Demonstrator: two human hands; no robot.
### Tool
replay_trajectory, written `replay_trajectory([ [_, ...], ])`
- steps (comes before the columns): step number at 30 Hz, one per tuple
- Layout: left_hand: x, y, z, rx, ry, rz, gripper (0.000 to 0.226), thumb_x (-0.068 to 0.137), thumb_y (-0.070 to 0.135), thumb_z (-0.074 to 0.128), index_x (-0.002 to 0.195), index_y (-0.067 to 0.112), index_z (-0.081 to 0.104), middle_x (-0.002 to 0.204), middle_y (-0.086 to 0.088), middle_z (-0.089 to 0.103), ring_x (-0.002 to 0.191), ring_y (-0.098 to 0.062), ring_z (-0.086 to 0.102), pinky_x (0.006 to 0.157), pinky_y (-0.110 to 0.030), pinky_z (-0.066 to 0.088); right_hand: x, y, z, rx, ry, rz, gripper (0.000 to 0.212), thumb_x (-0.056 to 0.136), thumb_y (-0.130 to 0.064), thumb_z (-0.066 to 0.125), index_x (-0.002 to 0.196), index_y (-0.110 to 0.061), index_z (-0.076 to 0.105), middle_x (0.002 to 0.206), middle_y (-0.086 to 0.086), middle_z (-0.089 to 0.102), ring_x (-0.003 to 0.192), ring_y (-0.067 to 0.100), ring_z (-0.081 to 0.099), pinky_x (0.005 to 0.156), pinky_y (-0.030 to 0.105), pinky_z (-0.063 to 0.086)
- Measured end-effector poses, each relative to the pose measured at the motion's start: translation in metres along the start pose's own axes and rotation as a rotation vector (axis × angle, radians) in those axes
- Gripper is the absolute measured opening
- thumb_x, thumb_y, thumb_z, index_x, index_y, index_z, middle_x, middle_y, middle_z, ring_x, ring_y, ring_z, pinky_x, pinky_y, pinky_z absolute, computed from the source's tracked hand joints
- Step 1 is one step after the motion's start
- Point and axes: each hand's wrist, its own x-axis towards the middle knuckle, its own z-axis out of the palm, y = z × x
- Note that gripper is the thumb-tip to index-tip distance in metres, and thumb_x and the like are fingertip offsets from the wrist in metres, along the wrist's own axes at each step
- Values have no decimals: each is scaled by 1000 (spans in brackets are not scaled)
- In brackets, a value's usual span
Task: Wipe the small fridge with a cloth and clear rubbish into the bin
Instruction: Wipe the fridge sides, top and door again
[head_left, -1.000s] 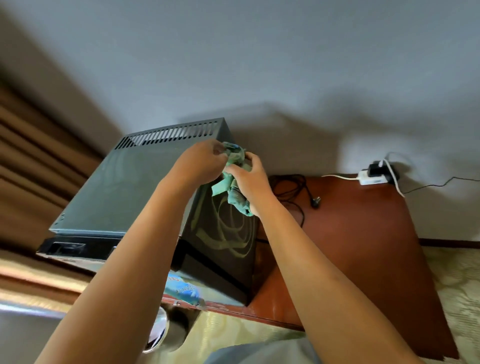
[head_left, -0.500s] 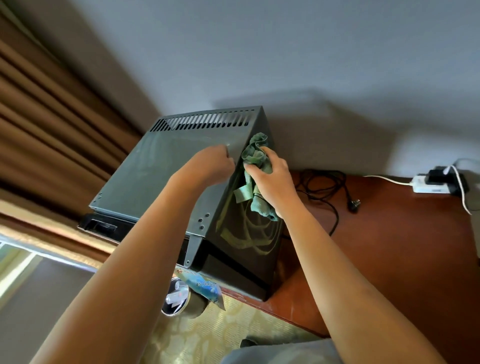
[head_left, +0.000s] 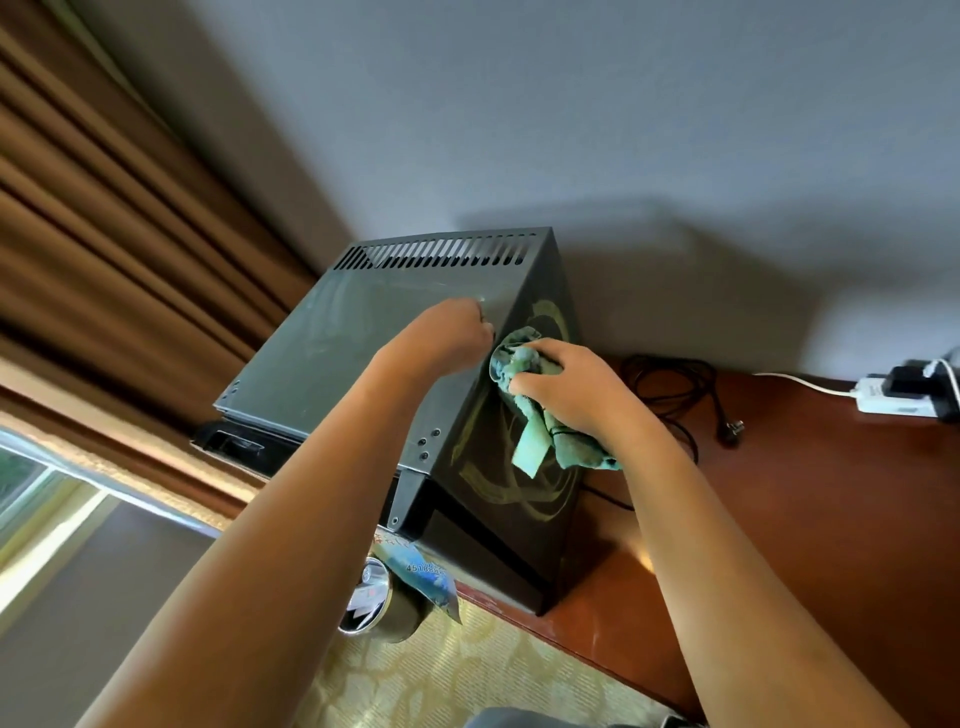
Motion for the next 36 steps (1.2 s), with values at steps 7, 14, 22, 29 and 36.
replay_trajectory([
  [7,-5,-4,5,-12,46,4,20,103,23,48,107,8,61,97,-6,61,89,-24,56,74,-33,40,-2,11,32,54,239,12,54,77,-47,54,130,-42,57,114,-11,63,101,13,61,91,43,54],
  [14,-16,-19,4,-134,98,43,17,95,17,58,108,13,70,99,-2,70,94,-21,63,78,-31,48,-24,-4,19,35,16,34,33,79,-38,66,112,-43,66,99,-15,69,93,8,65,84,35,56],
  [22,-32,-20,5,-190,129,82,26,92,12,60,114,17,73,105,1,74,97,-17,66,86,-30,53,-39,5,53,110,144,73,47,75,-45,60,122,-49,54,111,-11,64,101,14,62,96,45,52],
  [29,-46,-28,4,-212,101,141,41,92,5,54,127,21,69,121,4,72,104,-11,64,90,-24,48,-47,-13,61,182,130,88,31,73,-42,63,104,-41,61,98,-11,68,94,14,65,88,43,55],
  [36,-56,-38,12,-191,131,208,35,99,15,55,131,24,66,127,5,70,115,-15,63,95,-24,44,-58,12,85,192,174,169,40,70,-50,58,109,-45,54,109,2,67,93,24,66,87,47,55],
])
